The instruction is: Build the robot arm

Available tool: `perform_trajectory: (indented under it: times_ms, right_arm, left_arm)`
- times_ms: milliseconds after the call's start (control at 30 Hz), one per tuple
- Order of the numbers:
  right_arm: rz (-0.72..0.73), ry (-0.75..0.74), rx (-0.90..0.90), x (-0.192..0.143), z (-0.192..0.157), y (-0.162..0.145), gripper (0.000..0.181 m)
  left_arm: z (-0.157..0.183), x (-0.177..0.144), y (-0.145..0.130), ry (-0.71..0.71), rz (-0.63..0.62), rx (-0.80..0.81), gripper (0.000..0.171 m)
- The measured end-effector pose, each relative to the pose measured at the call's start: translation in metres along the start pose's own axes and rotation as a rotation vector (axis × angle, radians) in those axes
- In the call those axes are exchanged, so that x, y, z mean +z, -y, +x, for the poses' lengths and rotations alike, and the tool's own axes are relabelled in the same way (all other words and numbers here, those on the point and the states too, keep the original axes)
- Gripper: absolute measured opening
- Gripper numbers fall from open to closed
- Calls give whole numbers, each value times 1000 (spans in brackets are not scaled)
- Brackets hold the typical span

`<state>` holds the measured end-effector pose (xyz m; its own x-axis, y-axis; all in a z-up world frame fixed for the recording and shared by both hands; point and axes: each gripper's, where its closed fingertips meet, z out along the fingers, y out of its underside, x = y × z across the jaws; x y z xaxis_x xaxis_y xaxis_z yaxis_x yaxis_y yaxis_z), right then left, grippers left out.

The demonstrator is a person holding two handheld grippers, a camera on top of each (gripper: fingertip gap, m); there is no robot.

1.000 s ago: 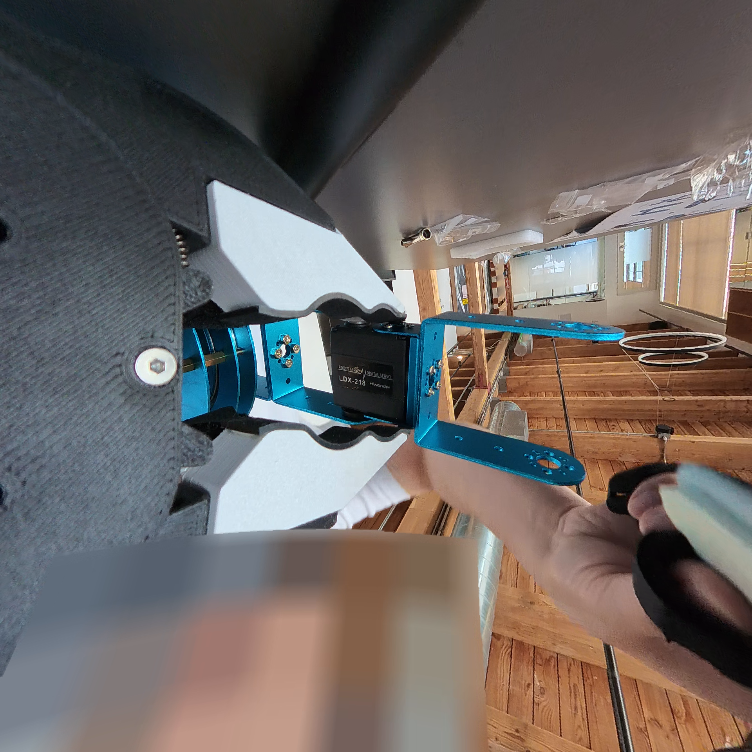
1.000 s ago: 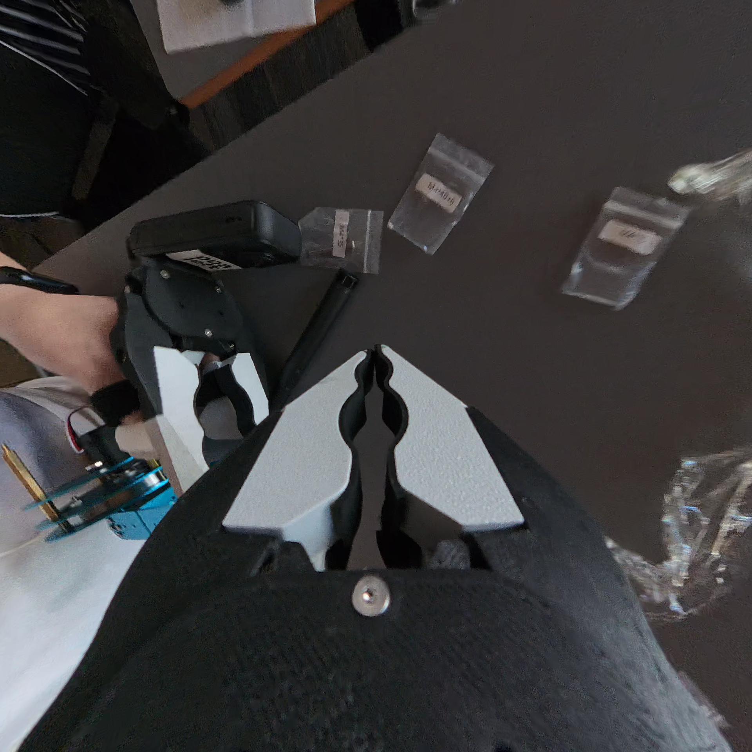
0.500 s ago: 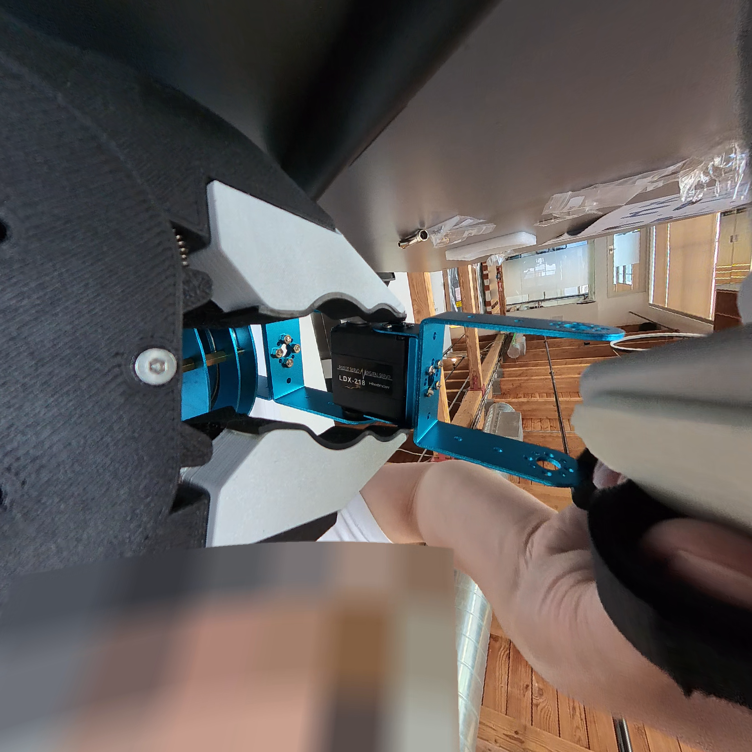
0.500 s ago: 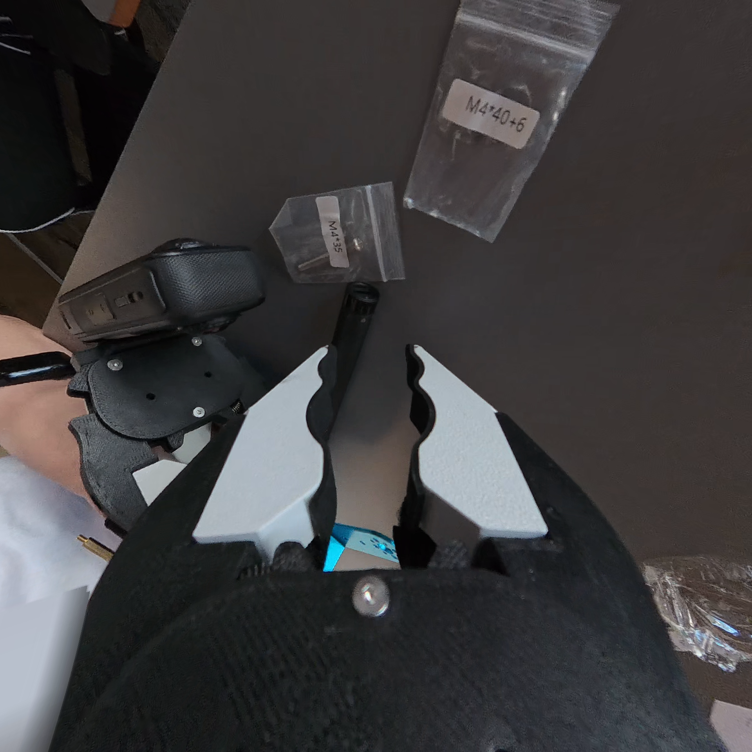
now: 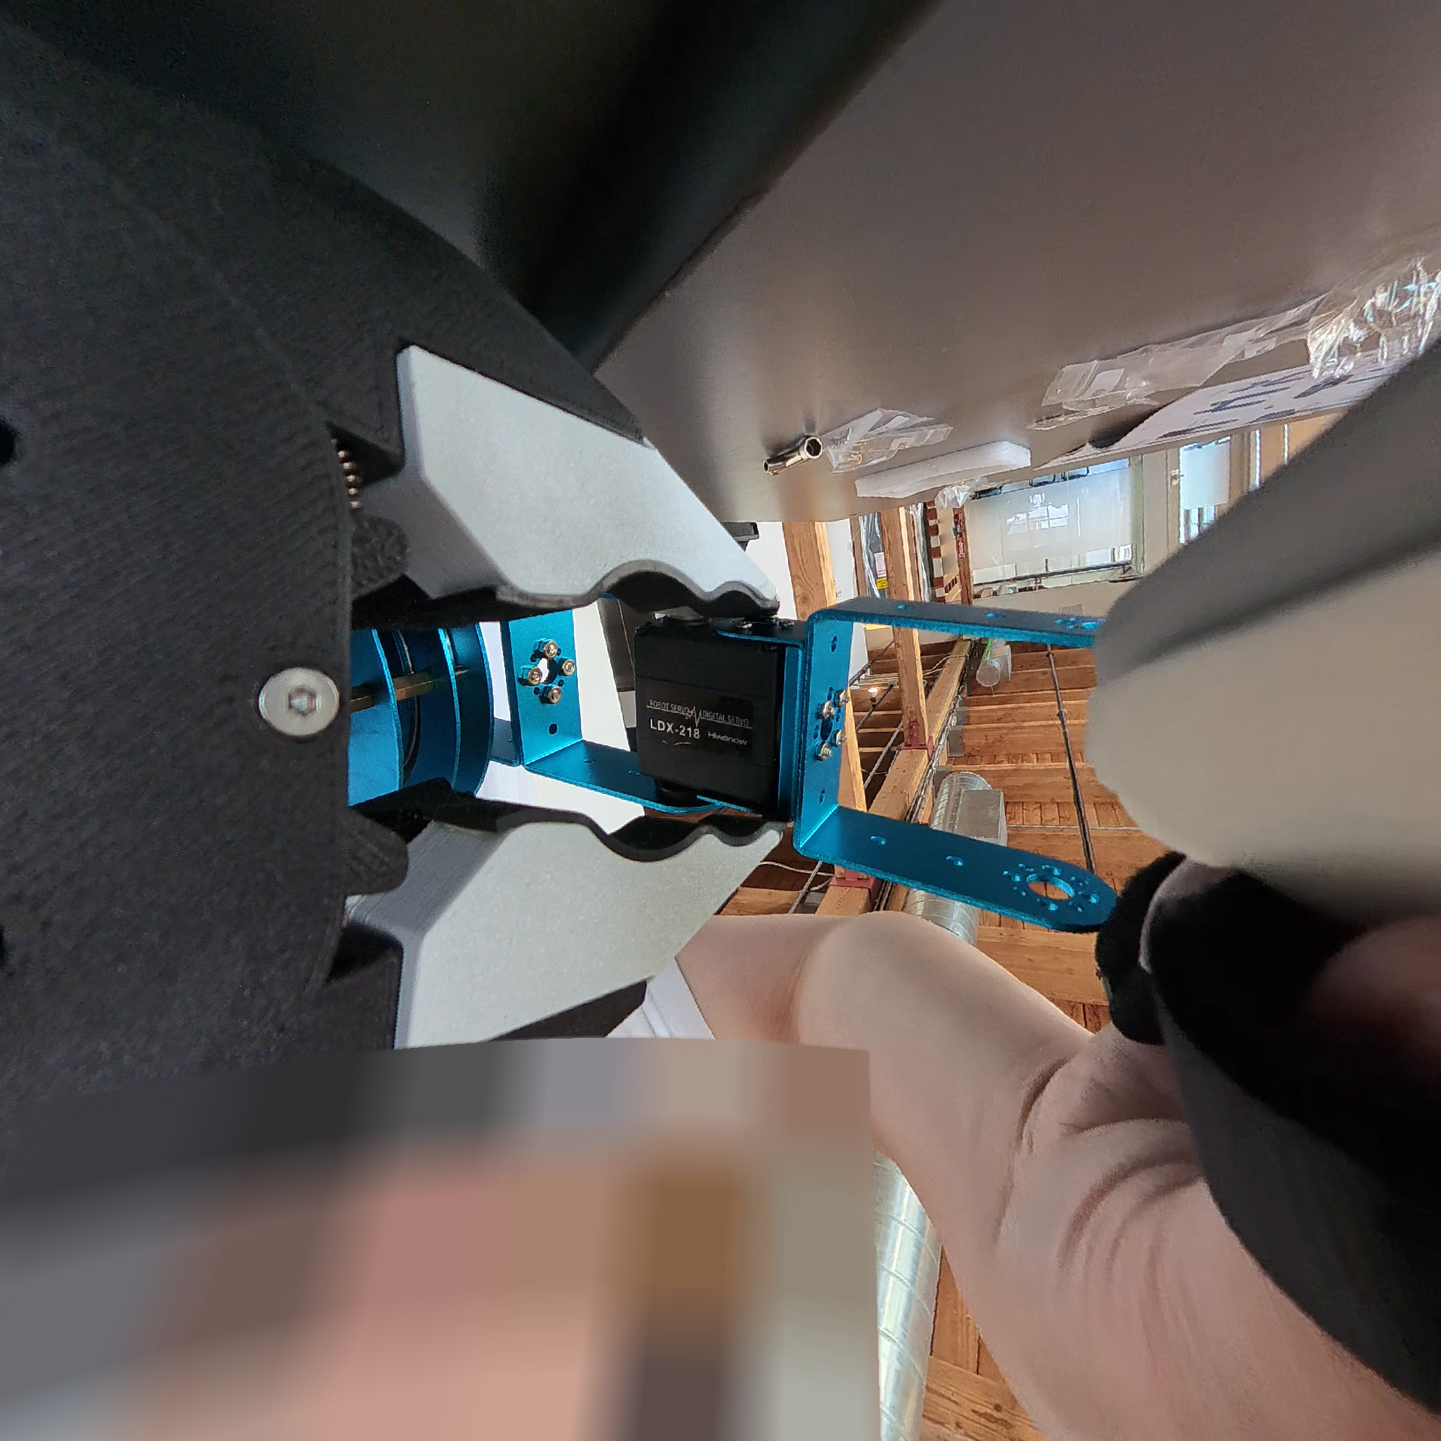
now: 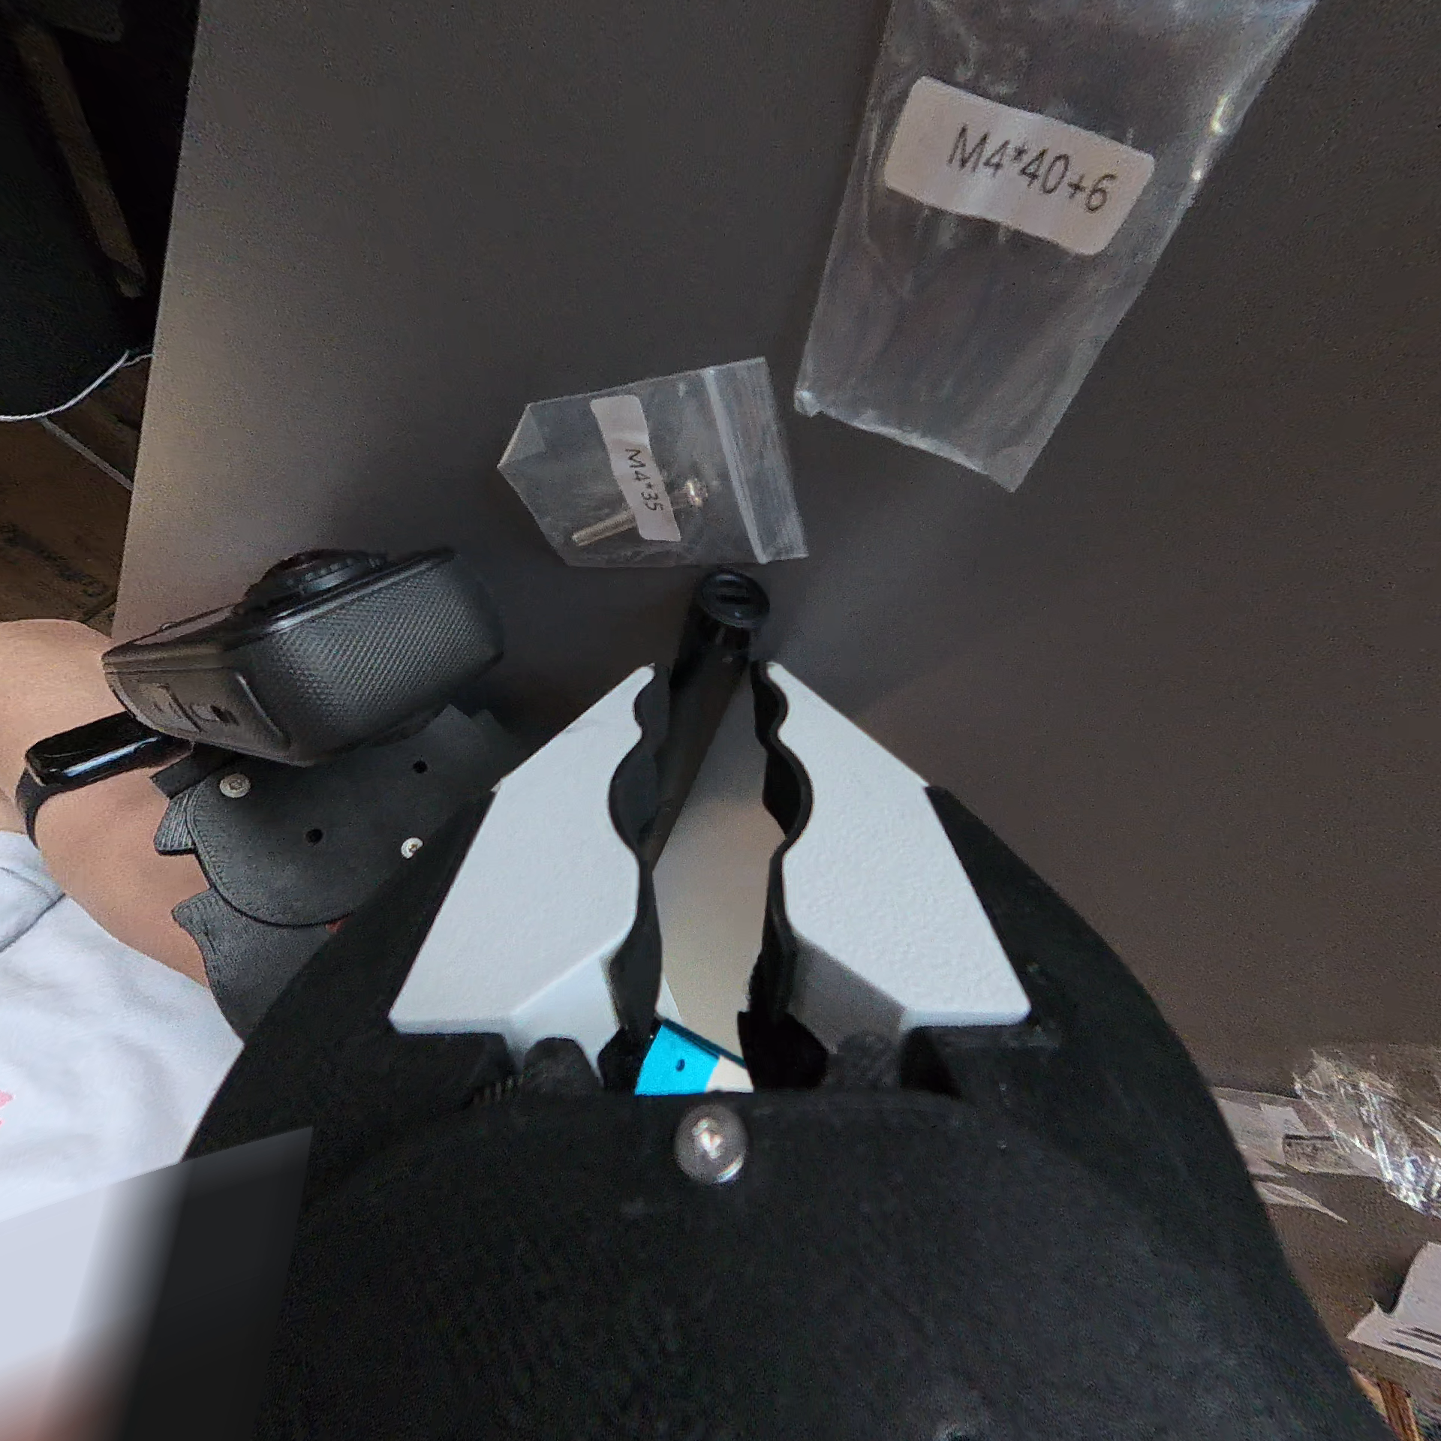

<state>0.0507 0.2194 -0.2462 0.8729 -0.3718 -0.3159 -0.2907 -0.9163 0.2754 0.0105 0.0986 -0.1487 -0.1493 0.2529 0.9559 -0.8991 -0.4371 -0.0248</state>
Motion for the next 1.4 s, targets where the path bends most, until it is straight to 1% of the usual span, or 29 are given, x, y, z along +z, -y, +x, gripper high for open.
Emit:
perform_trajectory:
  times_ms: [100, 167, 333, 433, 567, 700, 800, 833, 867, 967, 1000, 1067, 1100, 1133, 1167, 1200, 1233, 1267, 1300, 1333, 1367, 1400]
  right_arm:
    - [10, -14, -11, -1, 1, 1, 20]
    - [24, -26, -1, -4, 9, 4, 20]
    - [95, -63, 74, -22, 54, 13, 20]
    - [122, -69, 111, -32, 83, 10, 19]
    - [154, -63, 162, -37, 115, -8, 19]
    - [191, -9, 208, -32, 130, -42, 18]
    - [267, 21, 214, -27, 135, -64, 19]
    - [293, 10, 206, -26, 138, -71, 21]
    - [333, -14, 204, -28, 141, -76, 30]
    - [435, -78, 109, -35, 137, -92, 36]
    - [498, -111, 67, -41, 136, -95, 43]
    - [659, -207, -24, -60, 136, -101, 44]
    - [779, -249, -70, -74, 133, -104, 43]
    - [902, -260, -107, -87, 127, -107, 43]
    - [1023, -260, -116, -99, 123, -112, 41]
    - [1136, -250, -114, -108, 120, -117, 30]
    - [1254, -225, -122, -120, 115, -122, 22]
    - [1399, -161, -166, -136, 102, -128, 22]
    - [1553, -33, -233, -154, 83, -137, 19]
    - [1664, 75, -248, -169, 74, -148, 5]
    - [1716, 158, -257, -176, 71, -155, 9]
    - [1717, 201, -259, -178, 72, -157, 24]
  left_arm:
    - [0, 0, 0, -1, -2, -1, 50]
    - [0, 0, 0, -1, 1, -3, 50]
    - [1, 0, -1, -4, -1, 2, 50]
    - [1, -1, 0, -5, 0, 0, 50]
    - [1, -2, 0, -5, 2, -1, 50]
    - [0, -3, 1, -5, 6, -7, 50]
    - [0, -3, 1, -5, 7, -9, 50]
    - [0, -3, 1, -5, 6, -8, 50]
    - [0, -3, 1, -5, 5, -7, 50]
    - [0, -3, 1, -5, 4, -7, 50]
    - [1, -3, 1, -5, 3, -5, 50]
    - [1, -3, 0, -4, 1, 0, 50]
    - [2, -3, 0, -4, 1, 0, 50]
    - [1, -3, 1, -4, 2, -3, 50]
    - [1, -3, 1, -4, 4, -3, 50]
    - [2, -3, 1, -4, 4, -2, 50]
    - [2, -3, 1, -3, 1, 1, 50]
    - [2, -3, 0, -4, -1, 2, 50]
    - [2, -2, 0, -4, -2, 3, 50]
    - [2, -2, 0, -4, -3, 3, 50]
    - [2, -1, -1, -5, -5, 3, 50]
    - [2, -1, -1, -5, -7, 5, 50]
